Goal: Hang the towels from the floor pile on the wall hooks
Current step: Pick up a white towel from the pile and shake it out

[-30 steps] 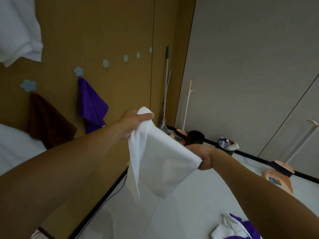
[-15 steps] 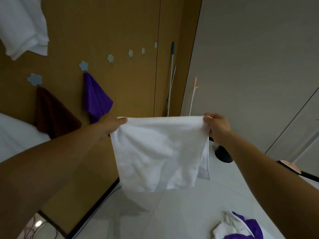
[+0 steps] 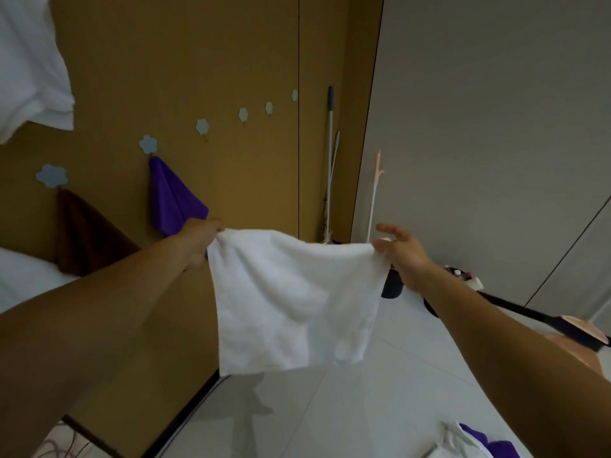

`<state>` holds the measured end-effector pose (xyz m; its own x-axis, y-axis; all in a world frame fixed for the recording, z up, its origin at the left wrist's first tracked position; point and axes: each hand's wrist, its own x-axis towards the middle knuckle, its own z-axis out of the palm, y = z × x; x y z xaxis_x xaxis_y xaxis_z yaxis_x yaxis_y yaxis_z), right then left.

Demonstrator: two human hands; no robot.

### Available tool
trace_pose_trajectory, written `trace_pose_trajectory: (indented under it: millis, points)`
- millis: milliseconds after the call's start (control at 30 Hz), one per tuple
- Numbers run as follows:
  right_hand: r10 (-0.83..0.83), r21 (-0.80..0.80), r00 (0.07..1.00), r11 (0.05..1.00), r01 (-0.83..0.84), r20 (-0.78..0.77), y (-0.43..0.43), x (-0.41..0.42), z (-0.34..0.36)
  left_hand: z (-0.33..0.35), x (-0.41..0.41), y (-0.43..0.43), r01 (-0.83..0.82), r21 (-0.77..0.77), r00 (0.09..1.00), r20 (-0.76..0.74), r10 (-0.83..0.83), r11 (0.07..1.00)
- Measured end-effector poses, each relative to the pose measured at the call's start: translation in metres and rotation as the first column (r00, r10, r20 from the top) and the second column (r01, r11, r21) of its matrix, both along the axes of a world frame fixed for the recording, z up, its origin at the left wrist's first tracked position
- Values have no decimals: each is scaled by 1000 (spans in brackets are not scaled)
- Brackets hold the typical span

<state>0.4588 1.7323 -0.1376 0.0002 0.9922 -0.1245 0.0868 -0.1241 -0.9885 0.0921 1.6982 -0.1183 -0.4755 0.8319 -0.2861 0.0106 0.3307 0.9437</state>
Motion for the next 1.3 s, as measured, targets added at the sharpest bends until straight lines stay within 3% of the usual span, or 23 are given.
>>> trace_pose_trajectory:
  millis: [100, 300, 433, 533, 767, 967, 1200, 1300]
  points:
    - [-96, 1, 987, 995, 97, -128, 20, 7, 2, -6, -1, 3, -117, 18, 992, -52, 117, 993]
    - [-16, 39, 994, 999, 20, -104, 50, 2, -3, -10, -4, 2, -221, -21, 963, -164, 215, 975]
    - [62, 46, 980, 997, -55, -189, 61, -1, -6, -9, -3, -5, -322, 22, 946, 45, 321, 946]
    - [57, 65, 982, 997, -46, -181, 69, -2, -9, -7, -7, -2, -387, 59, 922, 48, 385, 920]
    - [68, 51, 982, 997, -60, -178, 93, -7, -12, -6, -2, 0, -381, 211, 915, -54, 400, 900]
    - [99, 104, 975, 991, -79, -201, 113, -6, -4, 2, 0, 0, -390, 220, 906, -79, 415, 894]
    - [121, 182, 993, 976, -118, -2, 129, -12, 3, 13, 12, 5, -357, 147, 929, -51, 368, 922]
    - [161, 246, 970, 948, -203, 183, 137, -16, 5, 19, 16, 4, -385, 99, 922, 10, 386, 917]
